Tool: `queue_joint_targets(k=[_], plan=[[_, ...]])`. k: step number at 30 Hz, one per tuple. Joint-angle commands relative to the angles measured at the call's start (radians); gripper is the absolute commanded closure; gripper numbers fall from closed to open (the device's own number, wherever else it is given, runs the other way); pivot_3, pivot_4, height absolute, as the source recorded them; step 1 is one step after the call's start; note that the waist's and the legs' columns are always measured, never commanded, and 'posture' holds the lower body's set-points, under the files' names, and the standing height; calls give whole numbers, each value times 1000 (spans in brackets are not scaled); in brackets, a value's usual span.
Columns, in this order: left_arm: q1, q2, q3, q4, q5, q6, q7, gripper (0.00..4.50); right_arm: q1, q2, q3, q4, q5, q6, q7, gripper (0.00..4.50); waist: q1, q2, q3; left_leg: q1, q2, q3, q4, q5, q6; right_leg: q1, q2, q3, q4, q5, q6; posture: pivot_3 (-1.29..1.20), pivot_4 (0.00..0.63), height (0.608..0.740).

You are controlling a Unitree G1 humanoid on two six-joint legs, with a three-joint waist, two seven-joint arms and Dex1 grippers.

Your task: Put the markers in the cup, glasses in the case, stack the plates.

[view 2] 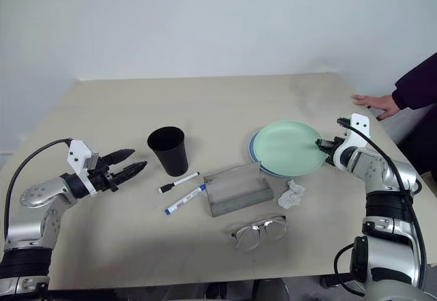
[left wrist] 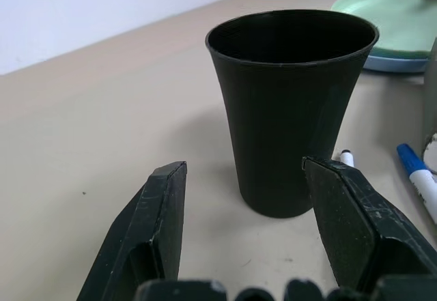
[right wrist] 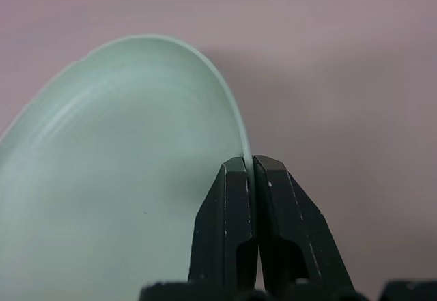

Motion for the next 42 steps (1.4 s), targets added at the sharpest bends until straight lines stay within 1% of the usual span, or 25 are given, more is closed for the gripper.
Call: queue_joint_targets(k=[1, 5, 8, 13, 14, 15, 16, 17, 18, 19, 20, 23, 26, 28, 32, 33, 34, 36, 37, 38, 39, 40, 41, 42], plan=[[0, 11, 30, -63, -47, -1, -20, 1672, -7, 15, 9, -32, -9, -19, 3, 4471, 0, 0, 0, 0, 0, 1, 0, 0, 0, 0, 0, 0, 0, 0, 1, 0, 0, 727], [30, 18, 34, -124, -108, 22, -79, 1672, -3, 32, 14, -30, -18, -21, 3, 4471, -1, -1, 0, 1, 2, 9, -5, 1, -2, -2, 0, 1, 0, -1, -1, 0, 0, 727], [47, 32, 36, -158, -147, 28, -138, 1672, -8, 40, 15, -25, -20, -18, 0, 3800, -3, -1, 0, 2, 2, 17, -11, 4, -7, -3, -1, 5, 0, -2, -1, 0, 0, 727], [49, 56, 34, -185, -191, 33, -217, 1672, -20, 32, 18, -20, -28, -26, 9, 2036, -18, -1, -1, 2, 2, 22, -19, 10, -17, -8, -1, 7, 1, 0, -5, 0, 0, 727], [48, 59, 31, -186, -193, 32, -227, 1672, -23, 17, 23, -22, -35, -33, 19, 1621, -20, -1, -1, 2, 2, 24, -21, 12, -19, -11, -2, 7, 1, 2, -7, 0, 0, 727], [47, 61, 28, -186, -193, 30, -234, 1672, -24, 0, 28, -25, -40, -38, 32, 1337, -20, -1, -1, 1, 2, 25, -24, 14, -22, -13, -2, 9, 1, 2, -8, 0, 0, 727], [46, 63, 25, -187, -190, 27, -240, 1672, -22, -23, 33, -35, -41, -37, 58, 922, -21, -1, 0, 1, 2, 28, -26, 16, -25, -15, -3, 12, 1, 2, -8, 0, 0, 727], [45, 64, 23, -187, -188, 24, -245, 1672, -18, -45, 37, -48, -38, -33, 86, 629, -22, -1, 0, 1, 3, 30, -26, 16, -27, -17, -5, 13, 1, 2, -8, 0, 0, 727], [43, 63, 22, -186, -186, 23, -248, 1672, -12, -66, 44, -62, -33, -27, 116, 629, -22, -1, 0, 1, 4, 30, -23, 16, -27, -18, -8, 14, 1, 2, -8, 0, 0, 727], [41, 63, 20, -186, -183, 21, -251, 1672, 3, -99, 58, -89, -26, -18, 164, 629, -22, 0, 0, 1, 6, 29, -17, 15, -29, -18, -15, 6, 1, 3, -9, 0, 0, 727], [40, 62, 18, -187, -182, 19, -254, 1672, 18, -128, 71, -113, -19, -10, 206, 629, -21, 0, 0, 0, 12, 29, -11, 10, -27, -14, -19, -6, 0, 3, -9, 0, 0, 727], [36, 60, 13, -186, -178, 17, -259, 1672, 70, -213, 96, -208, 9, 20, 322, 629, -21, -1, 0, 0, 16, 28, -7, 2, -13, -8, -15, -20, -4, 5, -6, 0, 0, 727], [31, 59, 6, -183, -175, 13, -267, 1672, 130, -286, 107, -331, 50, 71, 420, 629, -21, -1, 0, 1, 17, 28, -4, 1, -12, -6, -15, -20, -4, 5, -5, 0, 0, 727], [28, 58, 2, -179, -172, 9, -271, 1672, 168, -314, 122, -393, 63, 89, 460, 629, -21, -1, 0, 1, 18, 28, -1, 1, -11, -5, -15, -21, -4, 5, -5, 0, 0, 727], [17, 53, -9, -170, -164, 1, -272, 1672, 247, -323, 152, -524, 102, 122, 508, 629, -19, -2, 0, 1, 20, 28, 1, -3, -5, -2, -15, -23, -4, 6, -5, 0, 0, 727], [14, 51, -13, -168, -163, -2, -271, 1672, 254, -315, 161, -536, 100, 126, 501, 629, -18, -2, 0, 0, 21, 29, 0, -3, -4, -1, -14, -23, -3, 6, -5, 0, 0, 727], [14, 49, -17, -169, -161, -4, -268, 1672, 266, -303, 178, -553, 97, 127, 491, 629, -18, -4, 0, -2, 21, 32, -3, -3, -4, -2, -10, -18, 0, 5, -5, 0, 0, 727], [14, 47, -22, -170, -160, -8, -265, 1672, 281, -287, 198, -572, 93, 130, 479, 629, -18, -8, 0, 0, 21, 45, -16, -3, -5, -3, -1, -1, 7, 5, -5, 0, 0, 727], [15, 46, -23, -171, -160, -9, -263, 1672, 293, -283, 209, -586, 93, 135, 477, 629, -17, -10, -1, 1, 21, 56, -25, -2, -7, -3, 0, 6, 15, 5, -7, 0, 0, 727], [14, 46, -23, -171, -160, -10, -262, 1672, 299, -282, 216, -594, 94, 138, 476, 629, -21, -19, 0, 6, 22, 71, -33, 7, -21, -4, -2, 12, 22, 2, -11, 0, 0, 727], [13, 45, -24, -171, -160, -11, -261, 1672, 304, -281, 221, -600, 95, 140, 475, 629, -13, -15, -1, 9, 22, 78, -22, 13, -37, -19, -17, 21, 20, -2, -13, 0, 0, 727], [13, 45, -24, -172, -159, -11, -260, 1672, 308, -279, 229, -602, 90, 134, 470, 629, -4, -4, -4, -5, 26, 50, 25, -8, -127, -25, -30, 8, 21, -1, -17, 0, 0, 727], [14, 44, -24, -173, -159, -12, -259, 1672, 308, -275, 235, -598, 84, 129, 464, 629, 0, 8, -2, -11, 28, -25, 92, -56, -151, -29, -36, -22, 21, 1, -20, 0, 0, 727], [16, 43, -24, -176, -158, -12, -256, 1672, 307, -271, 247, -593, 74, 118, 460, 629, -4, 13, -1, -12, 34, -61, 101, -79, -103, -24, -35, -44, 21, 3, -19, 0, 0, 727]])
